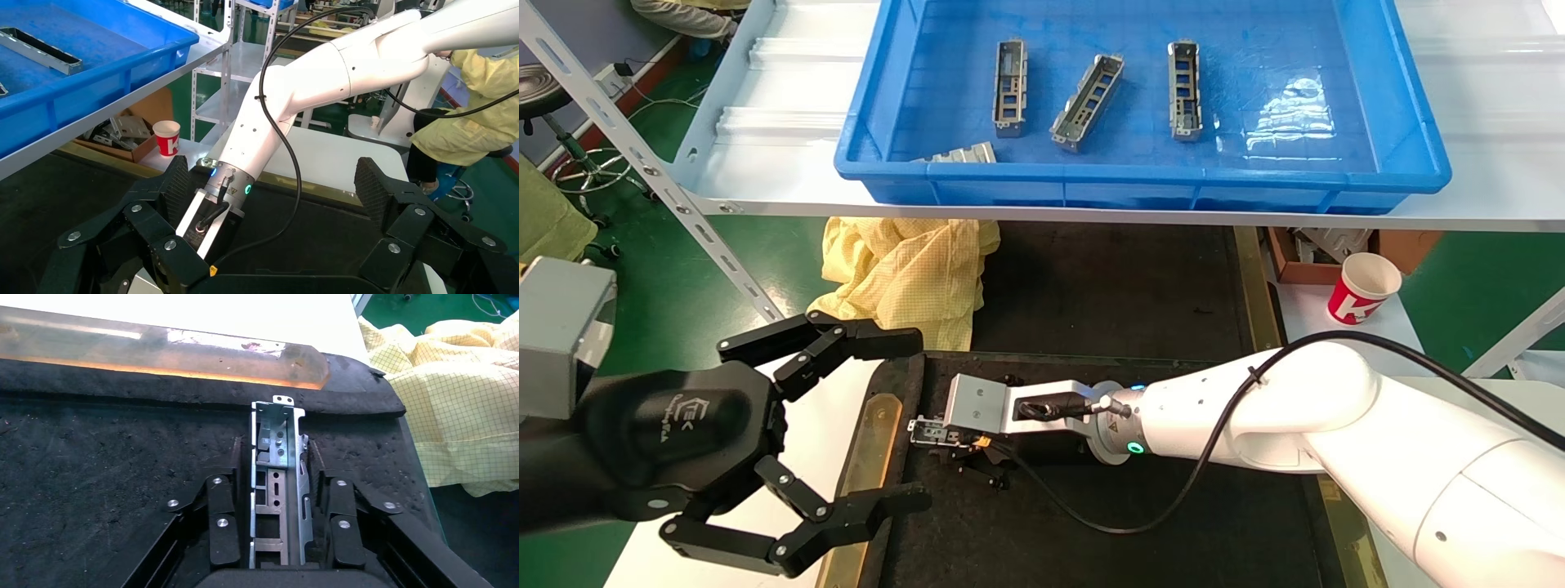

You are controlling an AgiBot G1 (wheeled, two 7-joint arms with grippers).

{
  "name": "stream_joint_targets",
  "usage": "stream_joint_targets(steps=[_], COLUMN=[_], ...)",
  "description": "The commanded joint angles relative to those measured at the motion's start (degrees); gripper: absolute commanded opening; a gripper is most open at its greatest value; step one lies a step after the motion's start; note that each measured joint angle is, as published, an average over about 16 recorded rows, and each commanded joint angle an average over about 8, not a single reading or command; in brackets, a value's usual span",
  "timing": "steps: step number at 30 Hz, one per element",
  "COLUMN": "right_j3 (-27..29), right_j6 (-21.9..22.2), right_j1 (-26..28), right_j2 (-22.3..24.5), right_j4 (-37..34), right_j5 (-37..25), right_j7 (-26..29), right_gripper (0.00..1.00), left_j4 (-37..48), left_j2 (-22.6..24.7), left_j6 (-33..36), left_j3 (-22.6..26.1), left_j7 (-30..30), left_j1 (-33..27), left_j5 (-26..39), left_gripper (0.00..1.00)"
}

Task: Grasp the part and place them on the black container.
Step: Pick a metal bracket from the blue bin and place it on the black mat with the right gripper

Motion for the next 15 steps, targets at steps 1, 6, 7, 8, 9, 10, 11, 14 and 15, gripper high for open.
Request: stream_joint_targets(steps=[1, 6, 7, 8, 9, 10, 11, 14, 15], right_j3=[-0.34, -0.34, -0.29, -0.24, -0.18, -0.10, 0.04, 0.84, 1.19], right_j6=[0.05, -0.20, -0.38, -0.60, -0.87, -1.23, -1.67, -3.64, -4.42], right_j1=[0.14, 0.98, 1.16, 1.34, 1.51, 1.68, 1.82, 2.12, 2.16], right_j2=[0.00, 0.10, 0.13, 0.16, 0.20, 0.25, 0.30, 0.58, 0.71], right_j4=[0.06, -0.20, -0.31, -0.44, -0.60, -0.79, -1.03, -2.06, -2.48], right_j5=[0.20, 1.42, 1.73, 2.06, 2.39, 2.78, 3.27, 5.35, 6.15], right_j7=[-0.25, -0.81, -0.88, -0.95, -1.00, -1.03, -0.99, -0.55, -0.33], right_gripper=[1.00, 1.00, 1.00, 1.00, 1.00, 1.00, 1.00, 1.00, 1.00], left_j4=[0.00, 0.00, 0.00, 0.00, 0.00, 0.00, 0.00, 0.00, 0.00], left_j2=[0.00, 0.00, 0.00, 0.00, 0.00, 0.00, 0.00, 0.00, 0.00], left_j6=[0.00, 0.00, 0.00, 0.00, 0.00, 0.00, 0.00, 0.00, 0.00], left_j3=[0.00, 0.00, 0.00, 0.00, 0.00, 0.00, 0.00, 0.00, 0.00], left_j7=[0.00, 0.00, 0.00, 0.00, 0.00, 0.00, 0.00, 0.00, 0.00], left_j1=[0.00, 0.00, 0.00, 0.00, 0.00, 0.00, 0.00, 0.00, 0.00], left_j5=[0.00, 0.00, 0.00, 0.00, 0.00, 0.00, 0.00, 0.00, 0.00], left_gripper=[1.00, 1.00, 1.00, 1.00, 1.00, 1.00, 1.00, 1.00, 1.00])
